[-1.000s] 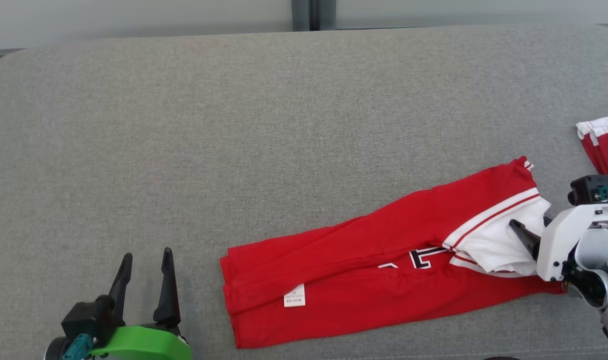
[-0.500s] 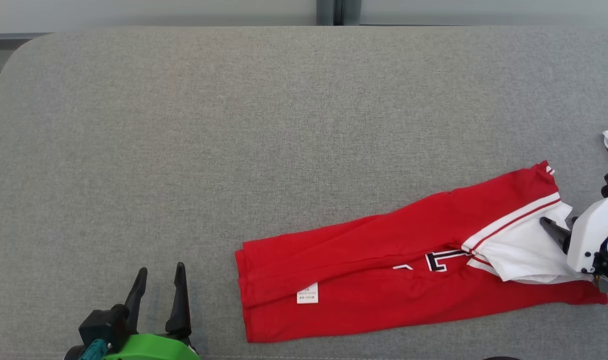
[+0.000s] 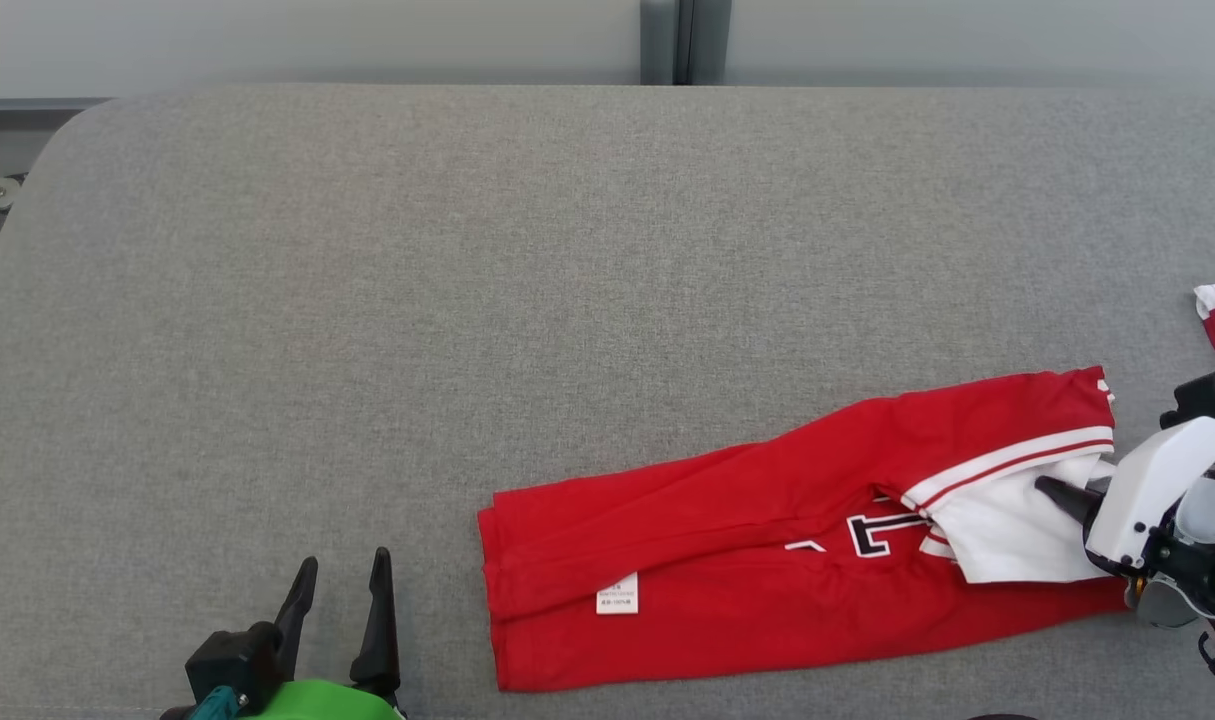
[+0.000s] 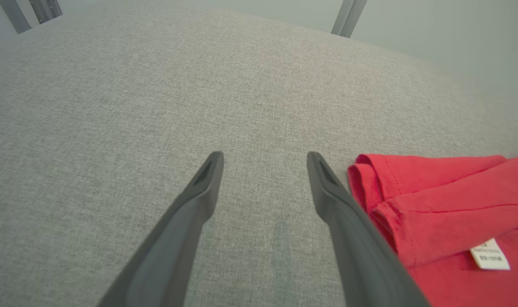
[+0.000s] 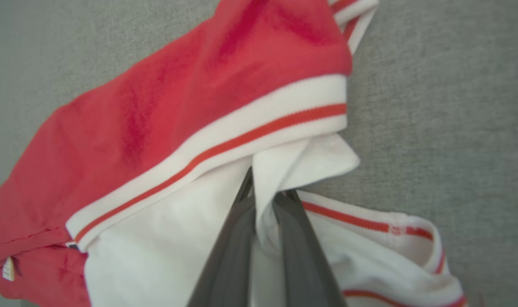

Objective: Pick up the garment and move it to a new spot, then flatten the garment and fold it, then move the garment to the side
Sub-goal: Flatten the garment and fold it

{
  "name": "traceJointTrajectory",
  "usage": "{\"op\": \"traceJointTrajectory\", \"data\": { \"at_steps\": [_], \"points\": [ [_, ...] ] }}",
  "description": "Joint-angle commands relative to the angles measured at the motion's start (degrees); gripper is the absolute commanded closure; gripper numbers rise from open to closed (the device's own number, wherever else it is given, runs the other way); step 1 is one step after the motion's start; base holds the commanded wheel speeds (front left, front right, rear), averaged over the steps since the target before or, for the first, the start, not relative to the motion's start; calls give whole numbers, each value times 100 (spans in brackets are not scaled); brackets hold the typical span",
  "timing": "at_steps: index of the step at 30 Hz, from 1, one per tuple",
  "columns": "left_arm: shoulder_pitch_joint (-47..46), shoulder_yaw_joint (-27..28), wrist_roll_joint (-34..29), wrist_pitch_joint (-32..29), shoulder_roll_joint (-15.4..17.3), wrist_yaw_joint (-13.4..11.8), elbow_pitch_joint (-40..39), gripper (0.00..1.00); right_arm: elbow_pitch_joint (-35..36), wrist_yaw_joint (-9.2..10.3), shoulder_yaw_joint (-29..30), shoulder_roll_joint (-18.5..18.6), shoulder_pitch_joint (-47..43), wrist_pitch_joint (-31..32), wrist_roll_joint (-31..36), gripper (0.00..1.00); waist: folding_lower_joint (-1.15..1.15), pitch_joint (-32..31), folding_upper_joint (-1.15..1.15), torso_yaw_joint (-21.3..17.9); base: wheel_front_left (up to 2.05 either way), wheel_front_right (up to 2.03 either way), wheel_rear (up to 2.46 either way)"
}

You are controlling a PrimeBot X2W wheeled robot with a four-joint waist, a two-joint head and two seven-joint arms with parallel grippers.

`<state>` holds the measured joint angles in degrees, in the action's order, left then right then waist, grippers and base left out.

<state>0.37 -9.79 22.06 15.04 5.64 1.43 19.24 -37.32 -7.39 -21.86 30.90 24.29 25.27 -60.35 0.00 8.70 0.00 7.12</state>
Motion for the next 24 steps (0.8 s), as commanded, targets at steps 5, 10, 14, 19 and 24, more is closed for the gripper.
{"op": "traceJointTrajectory", "data": {
  "at_steps": [5, 10, 14, 19, 24],
  "points": [
    [-38, 86, -128, 15, 18, 110, 152, 0, 175, -9, 292, 438, -267, 337, -640, 100, 0, -205, 0, -40, 0, 0, 0],
    [-2, 68, -293, 15, 42, 239, 317, 0, -34, -6, 687, 1159, -442, 363, -653, 100, 0, -361, 0, -22, 0, 0, 0],
    [49, 7, -359, 14, -12, 333, 425, 0, -10, -10, 999, 1512, -523, 123, -574, 100, 0, -470, 0, 17, 0, 0, 0],
    [115, 30, -358, 14, -110, 383, 501, 0, 1336, -10, 956, 1394, -769, 85, -797, 100, 0, -575, 0, 15, 0, 0, 0],
    [131, -62, -367, 15, -173, 464, 674, 0, 3075, -10, 433, 1202, -1067, 460, -761, 100, 0, -575, 0, -156, 0, 0, 0]
  ]
}}
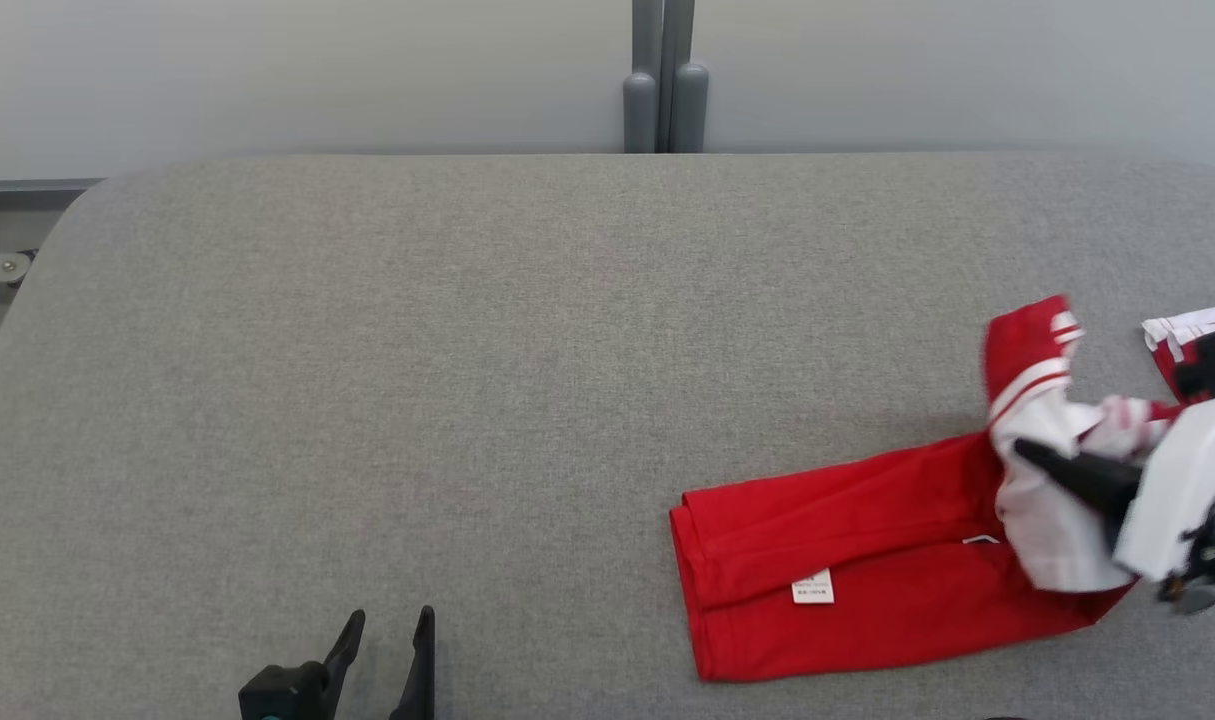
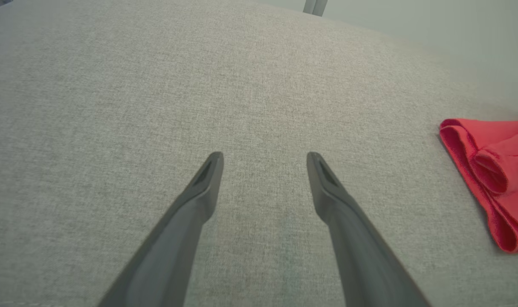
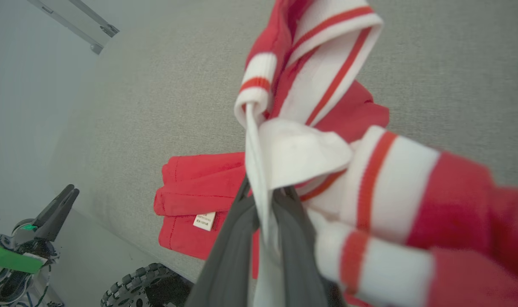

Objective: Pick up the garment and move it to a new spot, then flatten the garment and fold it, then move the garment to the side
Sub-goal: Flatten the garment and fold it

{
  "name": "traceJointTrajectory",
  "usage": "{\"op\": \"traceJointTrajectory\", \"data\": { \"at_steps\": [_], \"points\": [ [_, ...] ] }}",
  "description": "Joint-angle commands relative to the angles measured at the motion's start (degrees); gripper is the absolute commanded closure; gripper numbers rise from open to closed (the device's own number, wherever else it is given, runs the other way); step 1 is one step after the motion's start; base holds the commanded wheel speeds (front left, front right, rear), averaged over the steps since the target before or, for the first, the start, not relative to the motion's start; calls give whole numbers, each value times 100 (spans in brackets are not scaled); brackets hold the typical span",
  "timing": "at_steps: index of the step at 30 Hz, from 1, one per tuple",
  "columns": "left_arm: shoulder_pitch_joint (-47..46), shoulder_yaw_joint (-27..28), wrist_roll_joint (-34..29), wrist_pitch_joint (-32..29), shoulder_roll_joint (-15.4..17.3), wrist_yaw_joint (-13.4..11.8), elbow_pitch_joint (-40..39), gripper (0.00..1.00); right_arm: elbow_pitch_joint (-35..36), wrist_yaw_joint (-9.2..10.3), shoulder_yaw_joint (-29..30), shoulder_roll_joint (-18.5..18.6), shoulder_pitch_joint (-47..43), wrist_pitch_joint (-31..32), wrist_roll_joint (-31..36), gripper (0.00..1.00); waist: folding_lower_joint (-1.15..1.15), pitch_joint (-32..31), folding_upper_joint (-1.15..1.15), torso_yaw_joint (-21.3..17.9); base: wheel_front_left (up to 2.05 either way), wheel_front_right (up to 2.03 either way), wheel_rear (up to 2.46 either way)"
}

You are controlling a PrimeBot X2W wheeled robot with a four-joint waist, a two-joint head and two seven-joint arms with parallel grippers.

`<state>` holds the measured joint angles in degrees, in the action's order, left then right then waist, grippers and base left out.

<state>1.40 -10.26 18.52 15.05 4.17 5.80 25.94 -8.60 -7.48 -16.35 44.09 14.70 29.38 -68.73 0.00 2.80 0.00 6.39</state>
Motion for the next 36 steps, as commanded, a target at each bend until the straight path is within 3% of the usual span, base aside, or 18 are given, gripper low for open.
{"op": "traceJointTrajectory", "data": {
  "at_steps": [1, 3, 6, 10, 14, 28, 29, 30, 36],
  "points": [
    [-6, -16, -12, 13, -29, 41, 20, 0, 425, -1, -275, -247, -164, 115, 133, 100, 0, 34, 0, -118, 0, 0, 0],
    [-76, 15, 2, 13, -39, 62, 40, 0, 772, -1, -582, -528, -200, 151, 444, 100, 0, 68, 0, -202, 0, 0, 0],
    [-171, -15, -28, 14, -64, 80, 95, 0, 770, -1, -1000, -1238, -211, 86, 985, 100, 0, 124, 0, -314, 0, 0, 0],
    [-292, -21, -58, 13, -58, 119, 83, 0, 340, -1, -1240, -2125, -128, -192, 1691, 100, 0, 161, 0, -372, 0, 0, 0],
    [-340, 90, -95, 14, -61, 129, 31, 0, -162, -1, -1248, -2711, -84, -490, 2253, 100, 0, 166, 0, -385, 0, 0, 0],
    [-167, 141, -121, 13, -110, 159, -20, 0, -1201, -1, -1072, -3553, 266, -1095, 2989, 100, 0, 106, 0, -491, 0, 0, 0],
    [-170, 138, -112, 13, -111, 160, -16, 0, -1235, -1, -1109, -3580, 296, -1091, 3043, 65, 0, 104, 0, -495, 0, 0, 0],
    [-171, 132, -105, 13, -111, 161, -11, 0, -1257, -1, -1170, -3617, 306, -1057, 3070, 0, 0, 99, 0, -495, 0, 0, 0],
    [-103, 177, -88, 13, -119, 165, 0, 0, -901, -1, -1229, -3654, 228, -1440, 3054, 0, 0, 56, 0, -523, 0, 0, 0]
  ]
}}
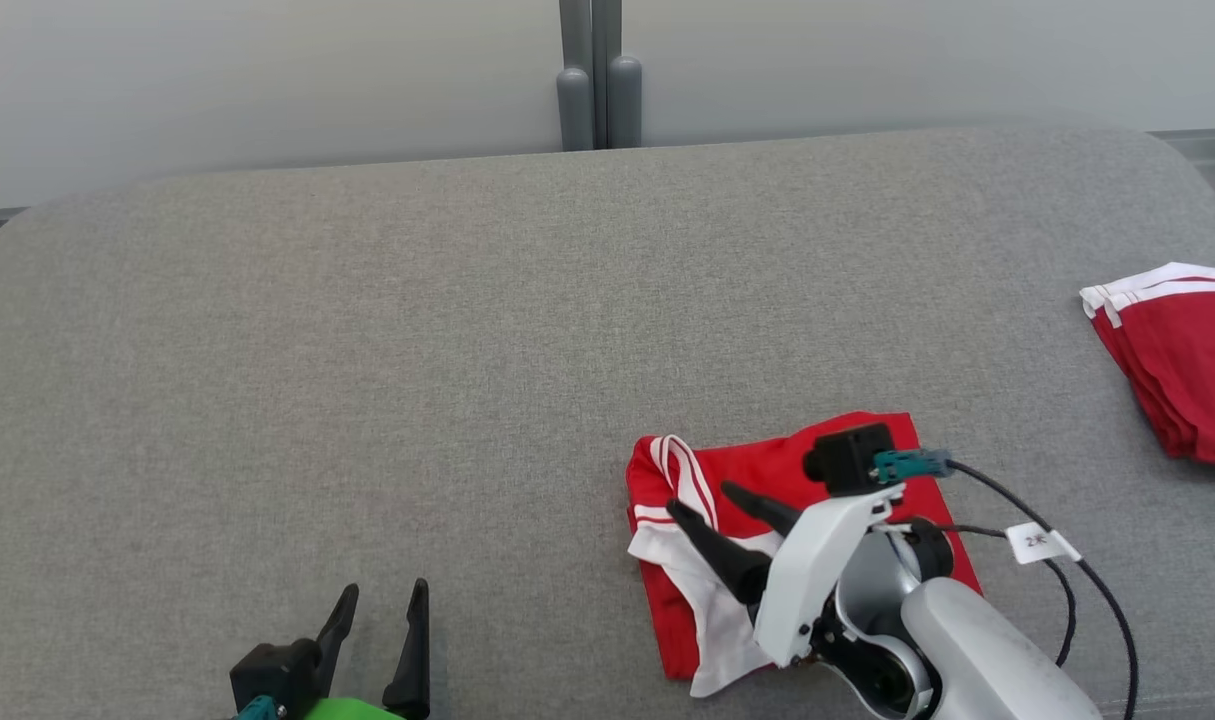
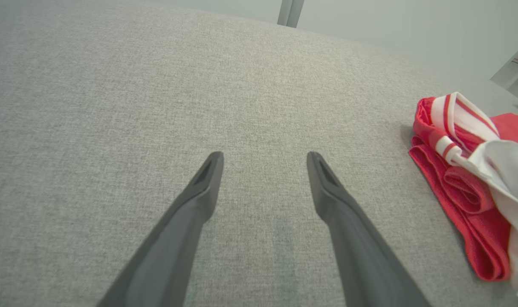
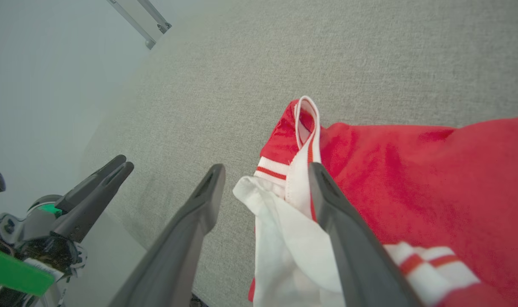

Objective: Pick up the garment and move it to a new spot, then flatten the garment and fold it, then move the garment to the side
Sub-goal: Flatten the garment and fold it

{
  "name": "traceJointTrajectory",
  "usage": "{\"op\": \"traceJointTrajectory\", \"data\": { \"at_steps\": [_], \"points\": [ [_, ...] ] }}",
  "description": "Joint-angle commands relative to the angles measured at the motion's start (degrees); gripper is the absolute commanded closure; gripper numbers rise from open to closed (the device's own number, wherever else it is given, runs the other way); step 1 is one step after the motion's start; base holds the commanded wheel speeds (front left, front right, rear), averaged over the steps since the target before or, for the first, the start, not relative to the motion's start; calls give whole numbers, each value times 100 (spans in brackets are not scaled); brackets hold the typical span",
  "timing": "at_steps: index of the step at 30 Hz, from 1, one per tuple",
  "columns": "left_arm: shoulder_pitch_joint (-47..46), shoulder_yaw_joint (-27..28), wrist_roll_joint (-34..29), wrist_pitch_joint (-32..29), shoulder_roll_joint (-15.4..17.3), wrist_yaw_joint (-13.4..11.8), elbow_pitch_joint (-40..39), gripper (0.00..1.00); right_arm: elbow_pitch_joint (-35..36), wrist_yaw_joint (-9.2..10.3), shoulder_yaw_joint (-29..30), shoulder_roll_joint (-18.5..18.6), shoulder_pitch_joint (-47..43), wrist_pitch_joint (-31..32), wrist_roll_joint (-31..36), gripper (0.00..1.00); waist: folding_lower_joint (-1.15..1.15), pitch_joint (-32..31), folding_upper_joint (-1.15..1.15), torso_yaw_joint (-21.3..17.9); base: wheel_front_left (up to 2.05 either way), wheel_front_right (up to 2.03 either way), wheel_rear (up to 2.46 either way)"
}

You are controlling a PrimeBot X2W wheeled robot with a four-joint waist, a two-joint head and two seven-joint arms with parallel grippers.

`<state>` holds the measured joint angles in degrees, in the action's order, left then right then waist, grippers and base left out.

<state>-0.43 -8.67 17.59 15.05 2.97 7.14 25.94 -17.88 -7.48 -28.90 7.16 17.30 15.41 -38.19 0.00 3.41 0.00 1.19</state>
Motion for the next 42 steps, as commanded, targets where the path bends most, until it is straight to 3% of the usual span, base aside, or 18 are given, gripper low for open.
{"op": "traceJointTrajectory", "data": {
  "at_steps": [1, 5, 8, 11, 14, 15, 16, 19, 23, 32, 42],
  "points": [
    [92, 31, -5, 13, 0, 31, -6, 0, 177, -1, 96, 33, -98, -163, -52, 0, 0, -18, 0, -2, 0, 0, 0],
    [157, 118, -18, 13, -1, -3, -59, 0, 1067, 0, 661, 210, -495, -626, -93, 0, 0, -46, 0, -3, 0, 0, 0],
    [250, 168, -16, 13, -2, -12, -112, 0, 1607, 0, 1292, 418, -902, -966, 286, 0, 0, -29, 0, -47, 0, 0, 0],
    [291, 191, 23, 13, -1, -22, -167, 0, 1833, -1, 1833, 443, -1254, -1283, 710, 0, 0, 4, 0, -121, 0, 0, 0],
    [301, 134, 90, 13, -3, -41, -187, 0, 1755, -1, 1889, 554, -1467, -1764, 1170, 2, 0, 17, 0, -168, 0, 0, 0],
    [285, 101, 110, 13, -2, -47, -191, 0, 1629, -1, 1869, 554, -1519, -1980, 1276, 60, 0, 16, 0, -174, 0, 0, 0],
    [264, 69, 131, 13, -2, -56, -187, 0, 1455, -1, 1807, 597, -1552, -2200, 1405, 100, 0, 11, 0, -173, 0, 0, 0],
    [196, -21, 173, 14, -1, -66, -178, 0, 677, 1, 1636, 675, -1536, -2826, 1864, 100, 0, -13, 0, -150, 0, 0, 0],
    [158, -107, 181, 13, 0, -83, -155, 0, -278, 0, 1654, 374, -1250, -3064, 2389, 100, 0, -22, 0, -113, 0, 0, 0],
    [131, -53, 12, 13, -1, -43, -67, 0, -1065, 0, 1544, -222, -1034, -3063, 2864, 100, 0, -44, 0, -23, 0, 0, 0],
    [106, -79, 37, 14, -1, -17, -46, 0, -1451, 1, 437, -415, -842, -3065, 2769, 100, 0, -29, 0, 94, 0, 0, 0]
  ]
}}
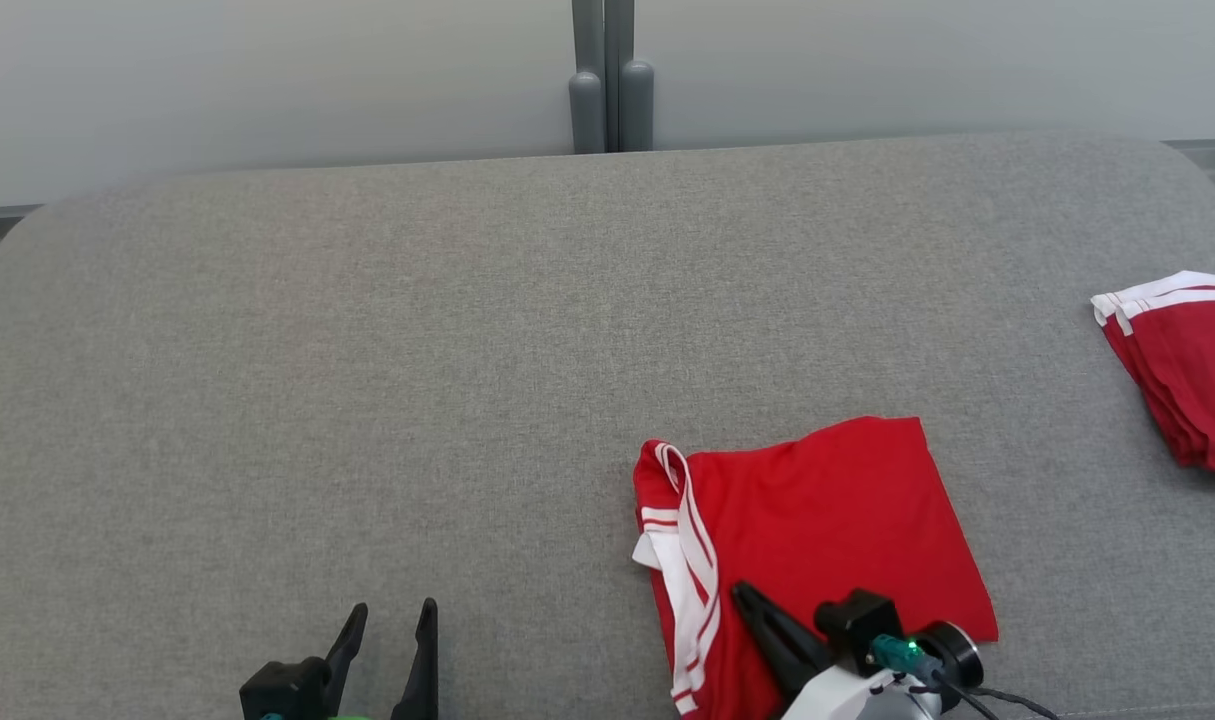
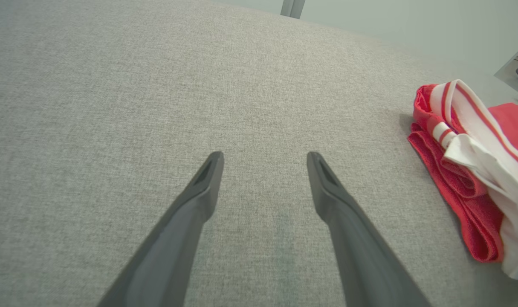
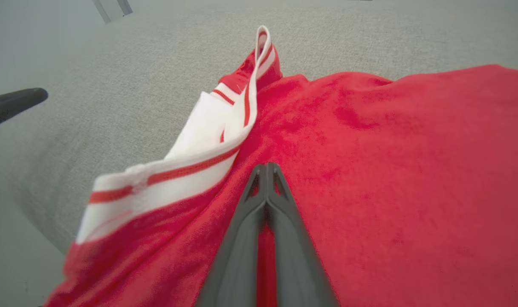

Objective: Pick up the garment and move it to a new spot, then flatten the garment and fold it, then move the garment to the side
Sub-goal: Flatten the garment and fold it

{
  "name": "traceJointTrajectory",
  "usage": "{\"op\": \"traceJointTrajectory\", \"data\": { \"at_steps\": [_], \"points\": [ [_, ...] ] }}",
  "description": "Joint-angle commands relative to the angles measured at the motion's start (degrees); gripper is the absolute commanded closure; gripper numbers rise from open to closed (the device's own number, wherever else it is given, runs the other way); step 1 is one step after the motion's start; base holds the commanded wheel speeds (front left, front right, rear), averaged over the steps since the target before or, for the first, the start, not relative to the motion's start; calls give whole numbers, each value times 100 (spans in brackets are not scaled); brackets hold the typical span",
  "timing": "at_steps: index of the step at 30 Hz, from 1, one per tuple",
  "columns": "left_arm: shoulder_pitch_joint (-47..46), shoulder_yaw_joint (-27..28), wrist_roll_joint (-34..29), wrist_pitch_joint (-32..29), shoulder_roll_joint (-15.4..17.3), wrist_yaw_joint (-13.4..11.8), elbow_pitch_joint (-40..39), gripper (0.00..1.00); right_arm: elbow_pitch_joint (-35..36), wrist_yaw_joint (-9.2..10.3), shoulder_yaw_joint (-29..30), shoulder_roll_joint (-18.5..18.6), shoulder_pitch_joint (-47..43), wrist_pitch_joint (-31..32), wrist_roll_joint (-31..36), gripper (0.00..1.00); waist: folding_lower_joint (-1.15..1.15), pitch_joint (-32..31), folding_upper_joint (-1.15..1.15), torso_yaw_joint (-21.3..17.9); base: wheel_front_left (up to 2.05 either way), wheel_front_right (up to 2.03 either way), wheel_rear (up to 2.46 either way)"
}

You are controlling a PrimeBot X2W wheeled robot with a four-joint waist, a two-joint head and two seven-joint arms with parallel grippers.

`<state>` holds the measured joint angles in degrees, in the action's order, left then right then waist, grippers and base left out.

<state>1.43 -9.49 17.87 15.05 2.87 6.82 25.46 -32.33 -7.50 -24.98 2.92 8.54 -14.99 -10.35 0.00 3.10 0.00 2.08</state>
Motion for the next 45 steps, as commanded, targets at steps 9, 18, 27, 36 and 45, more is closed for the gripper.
{"op": "traceJointTrajectory", "data": {
  "at_steps": [9, 18, 27, 36, 45],
  "points": [
    [7, 4, 132, 14, 9, -36, -2, 0, -165, 3, -631, 11, 132, -26, -276, 100, 0, -169, 0, 87, 0, 0, 0],
    [174, 127, 183, 14, 9, -119, -184, 0, 1117, 3, 742, 186, -583, -25, 270, 0, 0, -436, 0, 0, 0, 0, 0],
    [366, 435, -27, 14, 10, -80, -503, 0, 2174, 3, 2418, 419, -1606, -22, 694, 0, 0, -681, 0, -136, 0, 0, 0],
    [680, 886, -290, 14, 10, 9, -604, 0, 1951, 3, 3242, 349, -2033, -22, 763, 0, 0, -832, 0, -228, 0, 0, 0],
    [851, 1072, -516, 14, 10, 70, -759, 0, 1393, 3, 3327, 316, -2129, -22, 734, 0, 0, -895, 0, -80, 0, 0, 0]
  ]
}}
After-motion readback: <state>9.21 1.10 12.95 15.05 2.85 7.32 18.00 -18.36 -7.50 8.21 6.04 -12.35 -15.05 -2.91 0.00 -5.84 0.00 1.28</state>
